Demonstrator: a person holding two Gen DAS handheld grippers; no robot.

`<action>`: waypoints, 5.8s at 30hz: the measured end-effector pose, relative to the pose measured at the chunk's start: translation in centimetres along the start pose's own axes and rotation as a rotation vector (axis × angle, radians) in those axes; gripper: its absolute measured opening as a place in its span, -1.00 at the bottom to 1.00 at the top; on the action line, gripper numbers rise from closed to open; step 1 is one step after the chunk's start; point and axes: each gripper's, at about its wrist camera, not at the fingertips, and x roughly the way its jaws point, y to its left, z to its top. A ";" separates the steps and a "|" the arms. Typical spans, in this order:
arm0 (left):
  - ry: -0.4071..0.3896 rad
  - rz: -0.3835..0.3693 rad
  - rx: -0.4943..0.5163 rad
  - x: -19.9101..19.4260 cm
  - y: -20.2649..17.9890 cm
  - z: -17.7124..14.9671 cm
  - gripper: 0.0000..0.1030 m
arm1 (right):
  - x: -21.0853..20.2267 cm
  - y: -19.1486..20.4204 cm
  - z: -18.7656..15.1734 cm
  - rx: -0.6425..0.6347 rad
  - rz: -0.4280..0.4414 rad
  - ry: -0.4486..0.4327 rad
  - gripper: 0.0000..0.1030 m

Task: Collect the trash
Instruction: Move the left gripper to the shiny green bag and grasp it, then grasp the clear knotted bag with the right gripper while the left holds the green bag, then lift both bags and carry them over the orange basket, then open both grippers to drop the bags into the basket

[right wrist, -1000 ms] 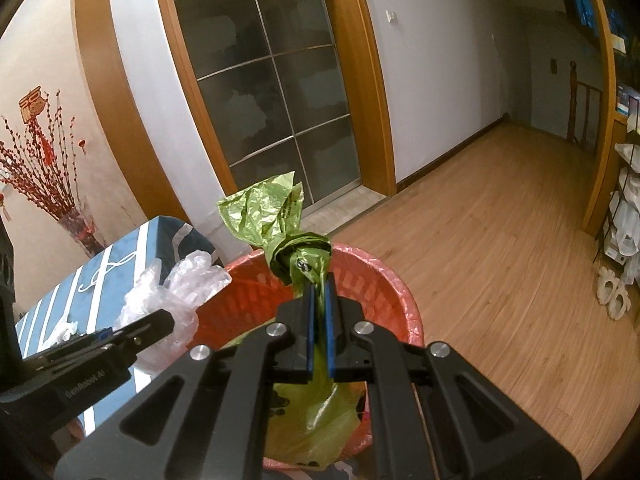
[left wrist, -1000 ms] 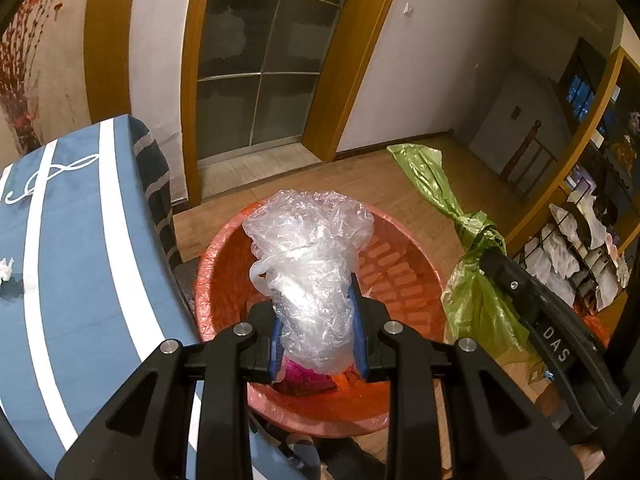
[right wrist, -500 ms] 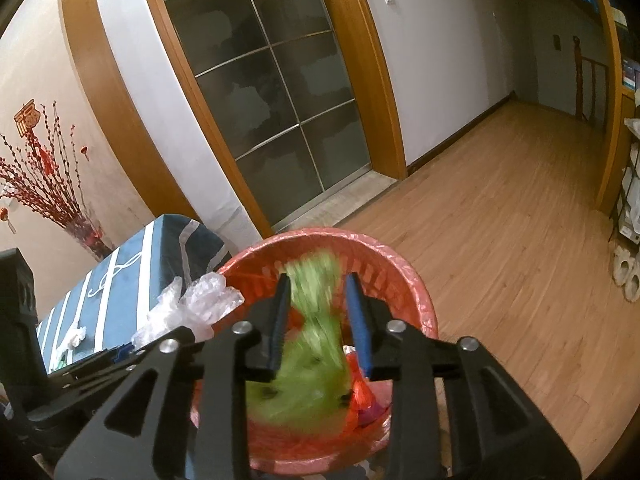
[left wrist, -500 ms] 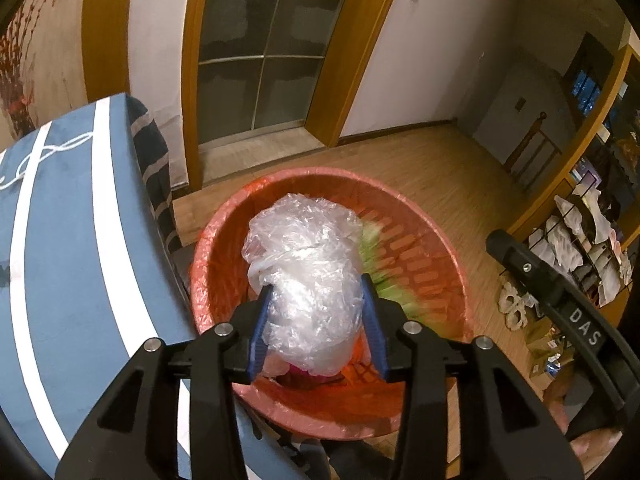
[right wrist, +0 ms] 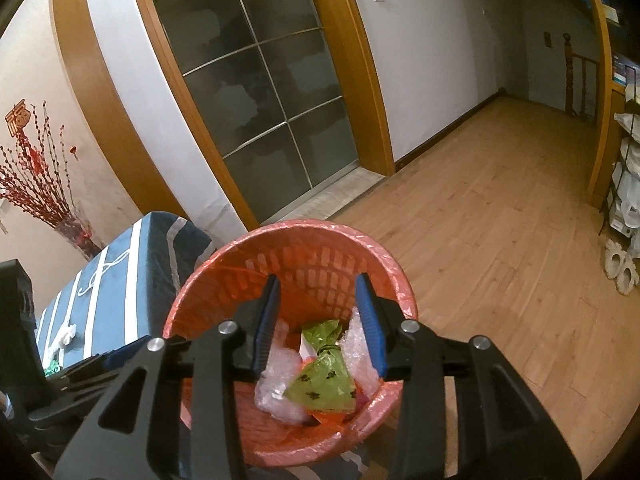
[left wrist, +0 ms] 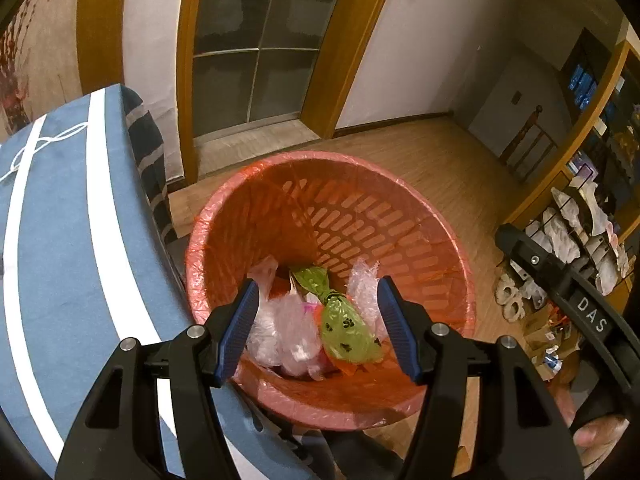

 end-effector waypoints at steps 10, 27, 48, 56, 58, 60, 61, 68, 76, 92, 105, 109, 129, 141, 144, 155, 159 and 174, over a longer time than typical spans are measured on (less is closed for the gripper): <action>-0.053 0.131 -0.012 -2.8 3.4 -1.0 0.37 | -1.2 0.8 -0.2 -0.035 -0.014 -0.020 0.05; -0.164 0.572 -0.264 -14.4 23.7 -6.7 0.59 | -1.6 9.2 -3.0 -0.164 0.072 0.005 0.53; -0.067 0.569 -0.369 -14.9 32.3 -10.1 -0.39 | -1.1 20.3 -6.9 -0.332 0.174 0.083 0.54; -0.107 0.585 -0.394 -17.9 33.8 -12.2 -0.42 | -0.4 25.6 -8.5 -0.414 0.243 0.106 0.54; -0.127 0.602 -0.414 -19.3 34.6 -12.8 -0.42 | 0.1 27.4 -9.0 -0.434 0.268 0.112 0.54; -0.147 0.619 -0.436 -20.5 35.2 -13.2 -0.42 | 0.7 29.2 -9.4 -0.447 0.295 0.121 0.54; -0.161 0.626 -0.454 -21.2 35.8 -13.3 -0.42 | 1.0 30.3 -9.6 -0.454 0.313 0.127 0.53; -0.227 0.646 -0.535 -23.5 38.5 -13.2 -0.42 | 5.0 39.4 -10.8 -0.543 0.423 0.181 0.52; -0.240 0.628 -0.545 -23.1 39.6 -12.3 -0.42 | 9.9 45.0 -12.8 -0.645 0.457 0.283 0.40; -0.225 0.590 -0.500 -22.0 37.7 -11.4 -0.42 | 9.7 40.6 -12.2 -0.601 0.403 0.317 -0.39; -0.277 0.481 -0.391 -20.1 29.5 -8.4 -0.42 | 2.3 30.8 -7.7 -0.425 0.319 0.132 -0.38; -0.292 0.446 -0.335 -19.3 26.1 -7.3 -0.42 | -0.2 27.5 -6.6 -0.375 0.275 0.054 -0.38; -0.306 0.216 -0.134 -12.5 9.9 -2.2 -0.42 | -4.7 12.6 -2.5 -0.133 0.030 -0.124 -0.37; -0.291 0.121 -0.064 -8.6 4.3 -0.2 -0.42 | -3.7 6.3 -1.9 -0.027 -0.032 -0.117 -0.37; -0.285 0.103 -0.049 -7.6 3.4 0.2 -0.42 | -3.1 5.6 -1.9 -0.008 -0.047 -0.111 -0.37; -0.256 0.064 -0.013 -5.0 0.9 0.5 -0.42 | -1.7 3.7 -0.9 0.044 -0.057 -0.090 -0.35; -0.245 0.056 -0.006 -4.3 0.6 0.7 -0.42 | -1.1 3.0 -0.5 0.063 -0.044 -0.076 -0.35; -0.161 0.040 -0.011 -1.0 1.3 0.8 -0.21 | 0.9 1.1 0.5 0.116 0.027 -0.029 -0.19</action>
